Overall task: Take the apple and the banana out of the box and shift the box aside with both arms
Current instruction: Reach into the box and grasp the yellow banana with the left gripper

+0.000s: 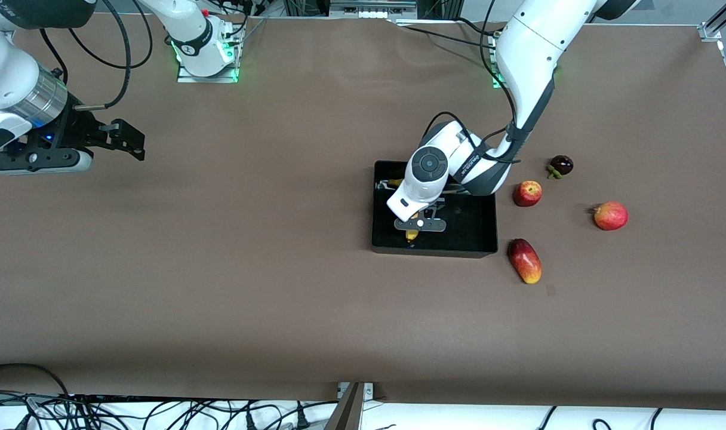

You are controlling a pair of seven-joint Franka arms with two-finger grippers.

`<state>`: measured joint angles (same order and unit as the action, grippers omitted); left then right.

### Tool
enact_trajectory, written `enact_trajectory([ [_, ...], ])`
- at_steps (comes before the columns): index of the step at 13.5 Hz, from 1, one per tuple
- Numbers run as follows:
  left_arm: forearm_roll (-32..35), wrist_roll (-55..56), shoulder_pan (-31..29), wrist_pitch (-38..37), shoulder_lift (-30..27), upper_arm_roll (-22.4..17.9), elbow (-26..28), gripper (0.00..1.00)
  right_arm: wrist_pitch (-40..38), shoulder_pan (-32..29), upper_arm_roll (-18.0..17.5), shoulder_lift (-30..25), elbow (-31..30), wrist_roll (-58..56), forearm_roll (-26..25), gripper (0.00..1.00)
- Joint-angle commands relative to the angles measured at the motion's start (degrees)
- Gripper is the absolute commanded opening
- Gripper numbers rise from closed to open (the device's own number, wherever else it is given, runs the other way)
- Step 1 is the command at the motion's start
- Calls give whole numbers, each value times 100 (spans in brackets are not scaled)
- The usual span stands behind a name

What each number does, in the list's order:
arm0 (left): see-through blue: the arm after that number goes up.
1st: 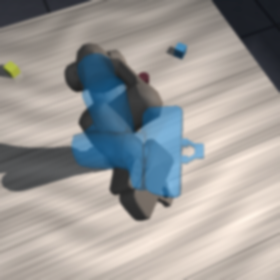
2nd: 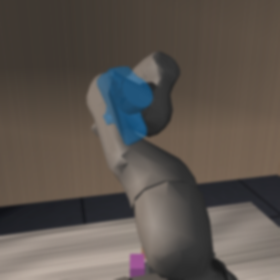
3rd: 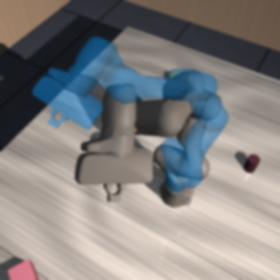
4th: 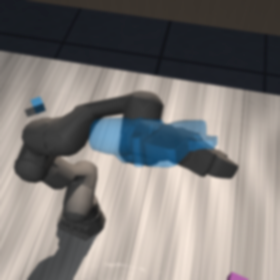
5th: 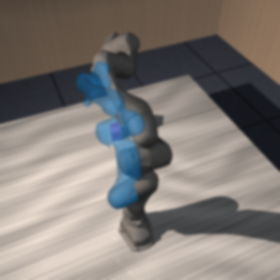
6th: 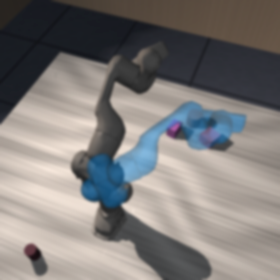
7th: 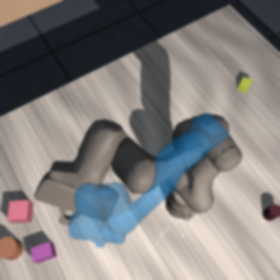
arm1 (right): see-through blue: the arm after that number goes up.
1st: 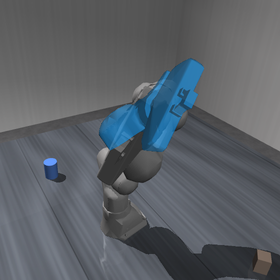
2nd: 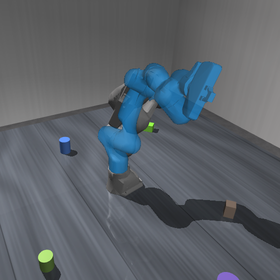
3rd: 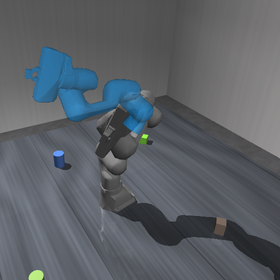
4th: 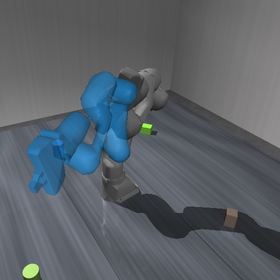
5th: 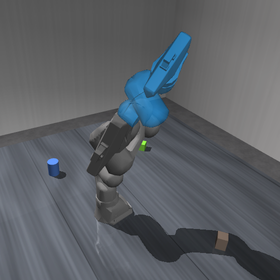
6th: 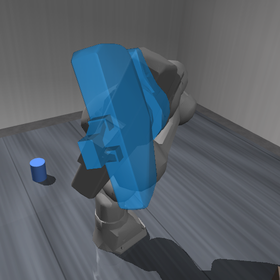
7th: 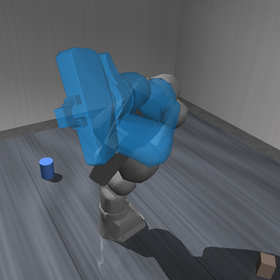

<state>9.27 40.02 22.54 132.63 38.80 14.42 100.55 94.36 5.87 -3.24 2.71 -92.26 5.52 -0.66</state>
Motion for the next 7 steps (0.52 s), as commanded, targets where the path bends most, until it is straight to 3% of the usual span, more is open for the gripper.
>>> enact_trajectory([
  [1, 180, 138, 13, -105, -12, -9, -132, 0, 256, -7, -10, 45, 103, -16, -92, 100],
  [3, 180, 112, -48, -158, -152, -9, -158, 0, 573, -16, -10, 246, 94, -59, -57, 100],
  [7, 92, 32, -285, -1079, -846, 17, -229, 0, 522, -7, -27, 221, 103, -139, -57, 100],
])
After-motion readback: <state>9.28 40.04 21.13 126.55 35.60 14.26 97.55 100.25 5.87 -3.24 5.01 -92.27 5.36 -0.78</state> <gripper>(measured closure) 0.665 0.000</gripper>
